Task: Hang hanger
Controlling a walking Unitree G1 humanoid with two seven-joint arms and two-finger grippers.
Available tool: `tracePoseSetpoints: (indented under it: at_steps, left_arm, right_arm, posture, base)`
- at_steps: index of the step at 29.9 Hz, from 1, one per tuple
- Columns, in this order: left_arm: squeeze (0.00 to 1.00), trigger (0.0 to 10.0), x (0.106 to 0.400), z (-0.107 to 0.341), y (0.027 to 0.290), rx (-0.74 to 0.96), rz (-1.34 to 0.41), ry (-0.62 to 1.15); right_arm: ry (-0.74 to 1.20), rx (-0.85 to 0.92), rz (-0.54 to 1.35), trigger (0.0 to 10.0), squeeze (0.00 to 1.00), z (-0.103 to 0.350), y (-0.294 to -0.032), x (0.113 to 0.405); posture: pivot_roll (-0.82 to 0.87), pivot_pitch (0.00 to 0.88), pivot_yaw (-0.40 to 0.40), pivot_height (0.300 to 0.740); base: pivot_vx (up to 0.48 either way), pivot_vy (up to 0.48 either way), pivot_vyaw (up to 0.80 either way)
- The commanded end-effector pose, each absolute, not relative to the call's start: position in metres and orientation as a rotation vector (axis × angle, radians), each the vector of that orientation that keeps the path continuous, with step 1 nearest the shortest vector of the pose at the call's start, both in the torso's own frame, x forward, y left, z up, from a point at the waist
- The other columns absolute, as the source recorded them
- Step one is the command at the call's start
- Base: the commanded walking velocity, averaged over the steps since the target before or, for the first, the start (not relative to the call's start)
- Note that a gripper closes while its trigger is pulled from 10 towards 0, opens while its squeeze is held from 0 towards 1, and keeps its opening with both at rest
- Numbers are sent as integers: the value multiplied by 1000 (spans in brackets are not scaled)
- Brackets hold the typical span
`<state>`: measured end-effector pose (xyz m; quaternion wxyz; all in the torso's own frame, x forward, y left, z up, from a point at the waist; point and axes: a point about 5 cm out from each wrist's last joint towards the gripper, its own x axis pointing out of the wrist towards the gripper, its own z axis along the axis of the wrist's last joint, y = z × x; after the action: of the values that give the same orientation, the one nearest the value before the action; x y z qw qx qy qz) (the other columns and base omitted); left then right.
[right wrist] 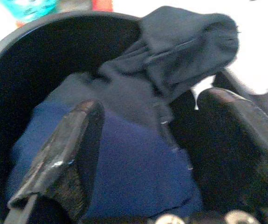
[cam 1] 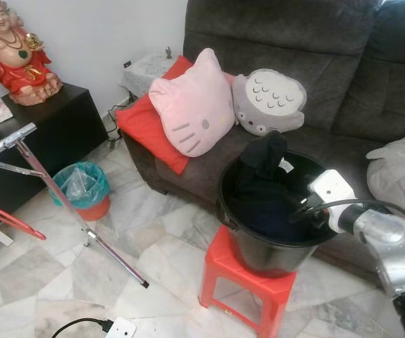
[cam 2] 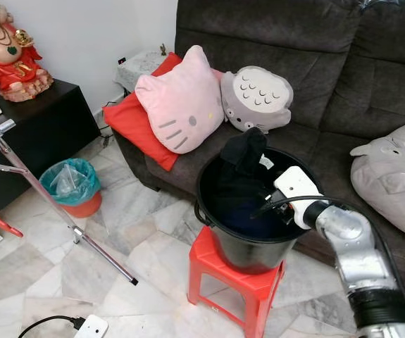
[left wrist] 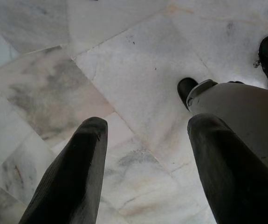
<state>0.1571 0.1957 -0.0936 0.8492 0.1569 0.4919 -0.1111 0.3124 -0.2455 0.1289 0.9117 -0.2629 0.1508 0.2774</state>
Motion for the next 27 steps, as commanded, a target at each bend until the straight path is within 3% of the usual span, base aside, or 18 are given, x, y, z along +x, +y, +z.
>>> tracePoseSetpoints:
  at_steps: [1,10,11,17,27]
  left_arm:
    - [0,10000,153,-94,202,333,-217,1057]
    - [0,10000,152,-95,203,336,-225,1062]
    - [0,10000,153,-94,203,337,-224,1061]
    - [0,10000,153,-94,203,334,-222,1060]
    - [0,10000,153,-95,202,324,-219,1063]
  right_arm:
    - [359,-543,613,10000,1000,123,-248,311]
    - [412,-510,595,10000,1000,123,-261,320]
    - [409,-522,574,10000,0,125,-262,324]
    - [365,-503,537,10000,0,134,-262,337]
    - [395,-402,755,10000,0,135,-255,341]
  posture:
    - [-149,2,105,740]
    - [-144,10,110,740]
    - [-144,10,110,740]
    - [-135,9,108,740]
    - [-116,6,100,740]
  base:
    - [0,0,0]
    - [0,0,0]
    - [0,0,0]
    - [0,0,0]
    - [0,0,0]
